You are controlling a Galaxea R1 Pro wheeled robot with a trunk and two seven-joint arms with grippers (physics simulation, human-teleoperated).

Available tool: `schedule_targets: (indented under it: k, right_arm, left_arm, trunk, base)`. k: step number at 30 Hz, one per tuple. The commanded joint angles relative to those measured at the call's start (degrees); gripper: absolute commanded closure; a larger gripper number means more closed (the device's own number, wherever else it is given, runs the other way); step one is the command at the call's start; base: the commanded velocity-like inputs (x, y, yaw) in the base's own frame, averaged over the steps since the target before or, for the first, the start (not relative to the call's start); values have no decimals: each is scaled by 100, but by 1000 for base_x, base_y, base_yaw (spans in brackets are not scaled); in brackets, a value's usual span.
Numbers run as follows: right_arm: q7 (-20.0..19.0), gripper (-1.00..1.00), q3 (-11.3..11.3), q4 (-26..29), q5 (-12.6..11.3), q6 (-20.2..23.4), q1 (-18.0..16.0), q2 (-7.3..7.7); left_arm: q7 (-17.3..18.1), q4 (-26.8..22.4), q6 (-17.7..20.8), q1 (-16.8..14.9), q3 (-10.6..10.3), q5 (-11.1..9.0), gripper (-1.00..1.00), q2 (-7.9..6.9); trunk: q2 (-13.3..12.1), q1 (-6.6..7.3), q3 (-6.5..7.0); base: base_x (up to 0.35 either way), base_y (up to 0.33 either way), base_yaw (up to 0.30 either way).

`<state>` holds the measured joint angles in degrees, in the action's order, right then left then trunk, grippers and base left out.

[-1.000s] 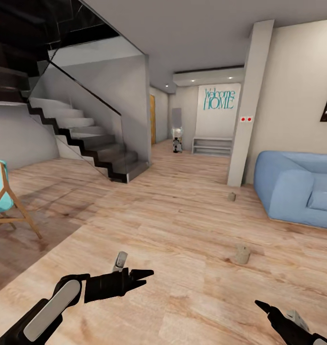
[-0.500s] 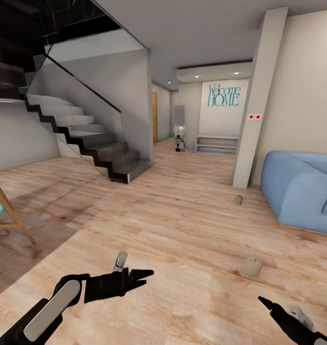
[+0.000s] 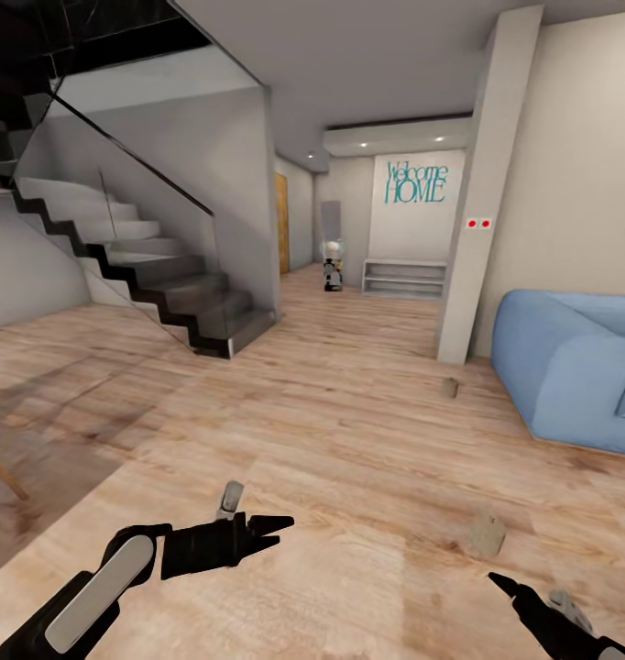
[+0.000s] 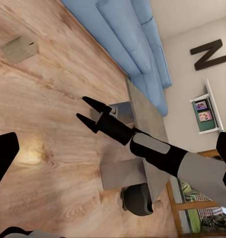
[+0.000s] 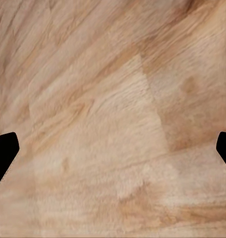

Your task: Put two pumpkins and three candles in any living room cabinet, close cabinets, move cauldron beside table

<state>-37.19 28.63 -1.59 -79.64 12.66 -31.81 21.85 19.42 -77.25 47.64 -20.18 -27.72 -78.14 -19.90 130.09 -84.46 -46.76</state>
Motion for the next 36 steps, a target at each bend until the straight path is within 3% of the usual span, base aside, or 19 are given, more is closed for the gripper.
schedule_targets:
  k: [1,11,27,31,34,35,36]
  right_arm:
    - [-28,-100,37,-17,-61,29,-9,2]
    - [0,-100,46,-17,-51,34,-9,-13]
    - [30,-100,56,-13,-35,-4,-9,-11]
    - [767,-100,77,7,5,43,-16,-18]
    - [2120,-100,339,315,288,42,-72,-34]
    - [2399,-100,398,422,355,40,-94,-37]
    - [2987,-100,501,693,486,43,-148,-45]
  left_arm:
    - [18,0,6,-4,-6,0,-100,-5]
    - [15,0,0,-6,-6,0,-100,4]
    - [7,-6,0,-6,-11,5,-100,4]
    - [3,-8,0,-4,-5,113,-100,-19]
    - [14,-34,6,-2,105,399,-100,-57]
    - [17,-40,8,-1,148,430,-100,-59]
    - [20,-50,13,1,240,475,-100,-62]
  trunk:
    - [3,-2,-6]
    - [3,-2,-6]
    - [3,-2,-6]
    - [3,-2,-6]
    - [3,-2,-6]
    - [3,-2,-6]
    - [3,-2,-6]
  base:
    - [328,0,-272]
    - [323,-31,-284]
    - [268,-205,-271]
    - [258,-214,-200]
    - [155,-132,-65]
    - [77,-66,-31]
    - [49,-42,-20]
